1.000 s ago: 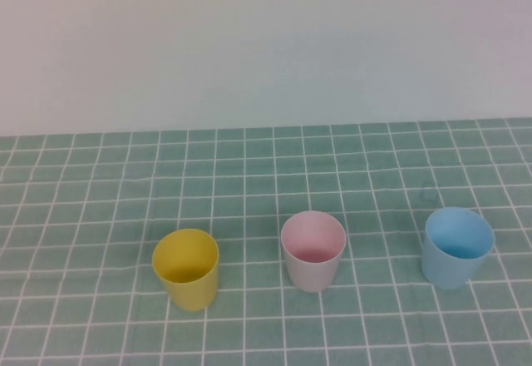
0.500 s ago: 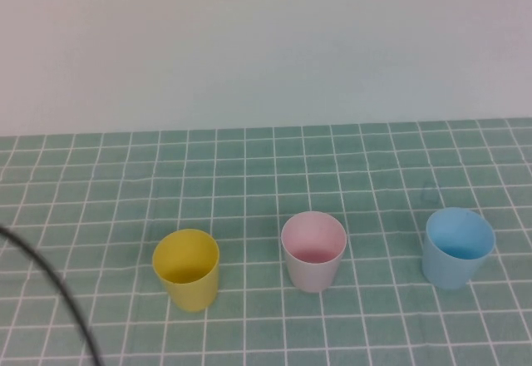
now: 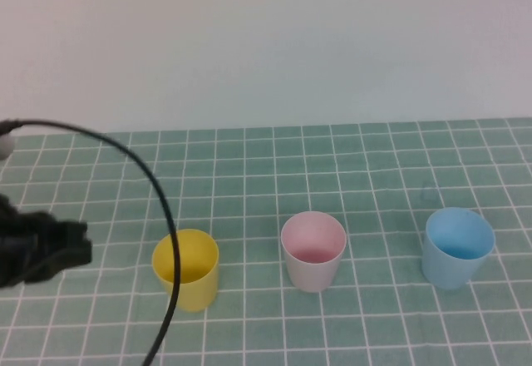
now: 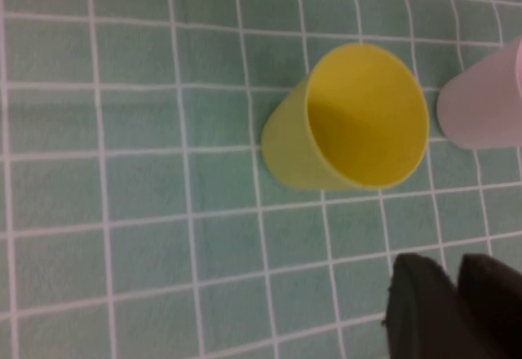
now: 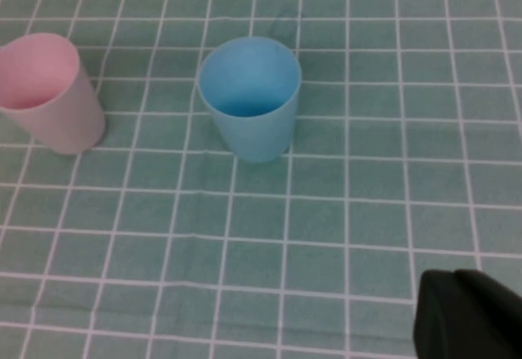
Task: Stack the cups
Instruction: Pick up the yellow cup
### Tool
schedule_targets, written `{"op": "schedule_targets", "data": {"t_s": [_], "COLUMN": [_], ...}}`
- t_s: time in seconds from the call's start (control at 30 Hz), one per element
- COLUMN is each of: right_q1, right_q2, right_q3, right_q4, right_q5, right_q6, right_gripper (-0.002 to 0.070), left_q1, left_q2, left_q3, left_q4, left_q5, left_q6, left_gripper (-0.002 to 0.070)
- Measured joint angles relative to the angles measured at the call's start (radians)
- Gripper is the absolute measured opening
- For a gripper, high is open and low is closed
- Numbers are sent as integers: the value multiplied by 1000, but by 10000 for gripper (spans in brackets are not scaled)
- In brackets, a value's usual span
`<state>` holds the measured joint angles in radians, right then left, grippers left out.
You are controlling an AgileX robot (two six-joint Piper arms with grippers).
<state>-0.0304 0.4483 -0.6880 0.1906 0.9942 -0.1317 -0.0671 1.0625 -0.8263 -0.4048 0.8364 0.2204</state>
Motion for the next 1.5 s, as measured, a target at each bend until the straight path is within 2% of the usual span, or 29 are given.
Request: {"op": "schedule_targets", "data": {"t_s": [0.2, 0.33, 0.4, 0.5, 0.6, 0.77, 0.83, 1.4, 1.5], "right_q1": [0, 0, 0, 0, 0, 0, 0, 0, 0], "right_q2": [0, 0, 0, 0, 0, 0, 0, 0, 0], "right_q3": [0, -2, -2, -2, -2, -2, -2, -2, -2], "right_q4": [23, 46, 53, 55, 57, 57, 59, 65, 65], "right_q5": [34, 45, 46, 51, 53, 73, 90, 127, 127], "right_q6": [0, 0, -2, -2, -2, -2, -2, -2, -6], "right_gripper": [-2, -2, -2, 1, 42, 146, 164, 177, 177], "left_q1": [-12, -116, -193, -285, -340, -348, -348, -348, -348], "left_q2": [167, 283, 333, 383, 423, 501, 531, 677, 687], "left_q3": [-120, -163, -191, -233, -264, -322, -337, -369, -369], "left_q4": [-72, -1, 108, 327, 448, 450, 450, 450, 450], "left_q5": [21, 8, 8, 8, 18, 36, 40, 33, 16], "left_q6": [86, 59, -21, -220, -324, -343, -354, -384, -399], "left_gripper": [312, 382, 392, 398, 398, 398, 398, 398, 375]}}
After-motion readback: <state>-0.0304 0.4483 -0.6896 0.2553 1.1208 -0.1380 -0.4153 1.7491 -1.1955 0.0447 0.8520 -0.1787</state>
